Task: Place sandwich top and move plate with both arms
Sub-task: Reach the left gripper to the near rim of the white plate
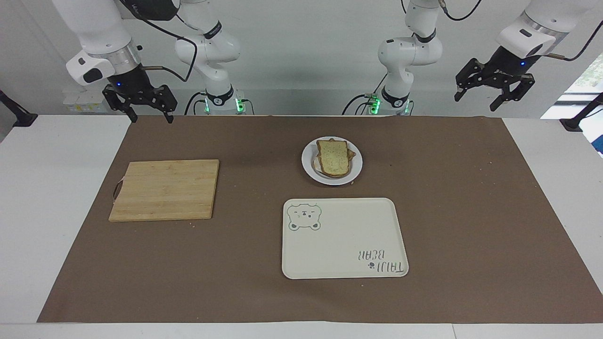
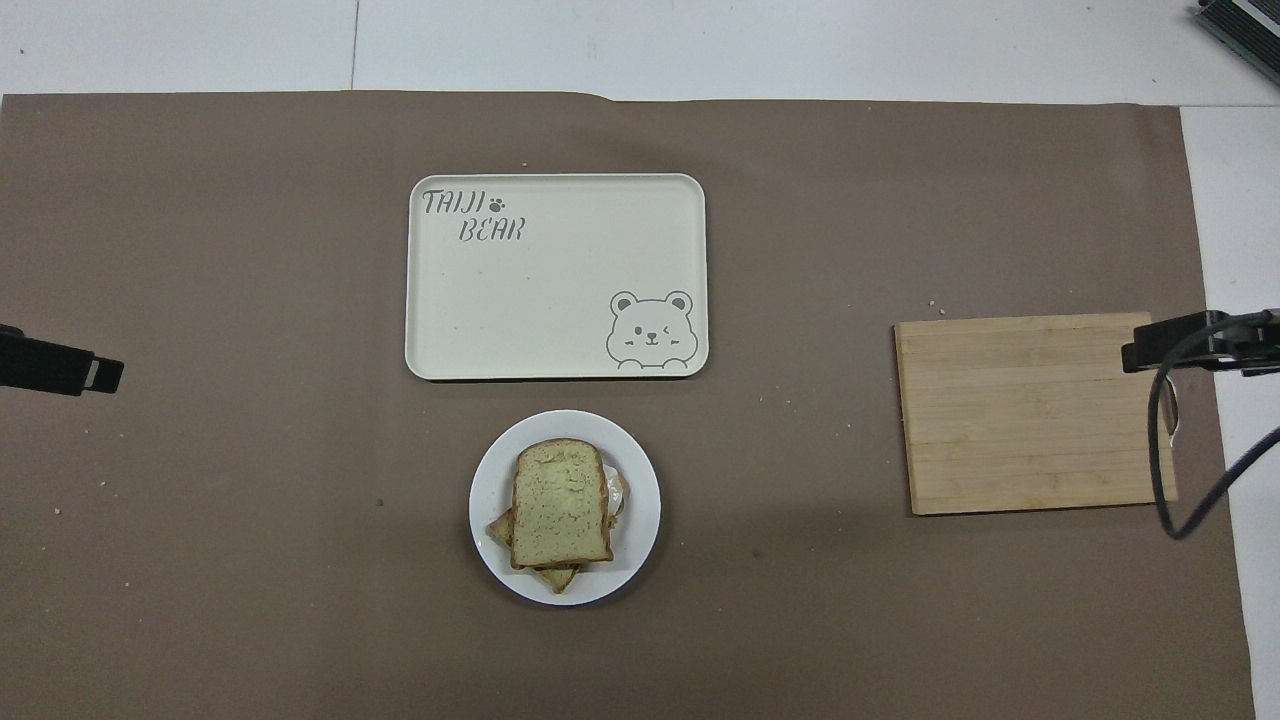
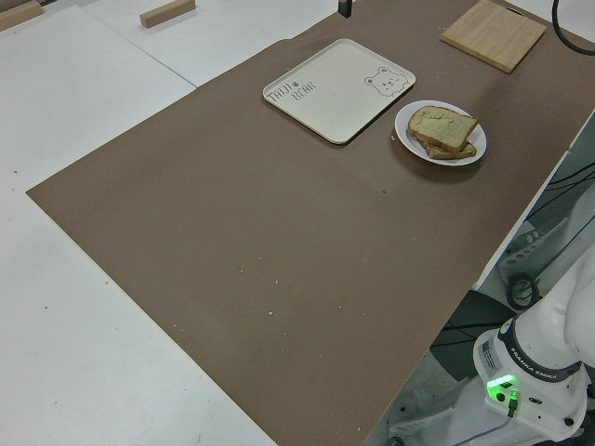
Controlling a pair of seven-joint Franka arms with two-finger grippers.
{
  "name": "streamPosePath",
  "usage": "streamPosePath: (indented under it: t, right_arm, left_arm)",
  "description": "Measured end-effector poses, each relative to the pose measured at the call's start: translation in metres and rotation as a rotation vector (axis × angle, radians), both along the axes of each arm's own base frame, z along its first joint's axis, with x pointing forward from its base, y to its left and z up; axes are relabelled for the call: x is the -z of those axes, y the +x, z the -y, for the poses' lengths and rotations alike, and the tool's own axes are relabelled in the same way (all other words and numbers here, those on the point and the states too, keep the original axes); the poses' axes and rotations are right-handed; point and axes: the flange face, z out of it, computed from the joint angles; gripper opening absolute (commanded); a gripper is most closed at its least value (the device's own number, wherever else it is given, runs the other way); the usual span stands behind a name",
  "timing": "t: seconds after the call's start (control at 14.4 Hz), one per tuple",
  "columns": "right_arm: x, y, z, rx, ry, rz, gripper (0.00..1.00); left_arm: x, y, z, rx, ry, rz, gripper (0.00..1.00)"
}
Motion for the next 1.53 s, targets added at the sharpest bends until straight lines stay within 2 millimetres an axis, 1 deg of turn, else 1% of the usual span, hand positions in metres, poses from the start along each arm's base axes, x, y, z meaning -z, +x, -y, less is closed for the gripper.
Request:
streamPosePath:
  t: [0.14,0.42,0.55,0.62,0.69,0.76,0.9,1.04,1.32,1.53]
  right_arm:
    - [-0.009,-0.004,-0.002,-0.004,0.001,0.017,1.00]
    - [-0.009,-0.005,-0.009,-0.017,0.000,0.017,1.00]
    - [-0.014,-0.006,-0.009,-0.019,-0.003,0.026,1.00]
    - [-0.017,-0.007,-0.008,-0.019,-0.013,0.033,1.00]
    - [-0.020,-0.009,-0.007,-0.023,-0.024,0.041,1.00]
    - [-0.023,-0.010,-0.007,-0.028,-0.028,0.047,1.00]
    - [-0.024,-0.011,-0.007,-0.029,-0.028,0.051,1.00]
    - [-0.024,-0.012,-0.008,-0.031,-0.027,0.049,1.00]
    - [-0.023,-0.012,-0.010,-0.035,-0.028,0.041,1.00]
    - [-0.022,-0.012,-0.010,-0.034,-0.028,0.036,1.00]
  left_arm:
    - [0.000,-0.001,0.002,0.015,-0.017,0.001,1.00]
    - [0.005,-0.003,0.007,0.058,-0.060,-0.007,1.00]
    - [0.019,-0.002,0.009,0.089,-0.110,-0.030,1.00]
    - [0.030,-0.002,0.010,0.101,-0.143,-0.049,1.00]
    - [0.047,-0.001,0.010,0.106,-0.195,-0.074,1.00]
    - [0.070,0.001,0.010,0.100,-0.260,-0.100,1.00]
    - [0.112,0.006,0.012,0.075,-0.340,-0.095,1.00]
    - [0.153,0.004,0.019,0.044,-0.422,-0.081,1.00]
    - [0.226,-0.022,0.027,0.041,-0.597,-0.112,1.00]
    - [0.286,-0.045,0.031,0.033,-0.722,-0.119,1.00]
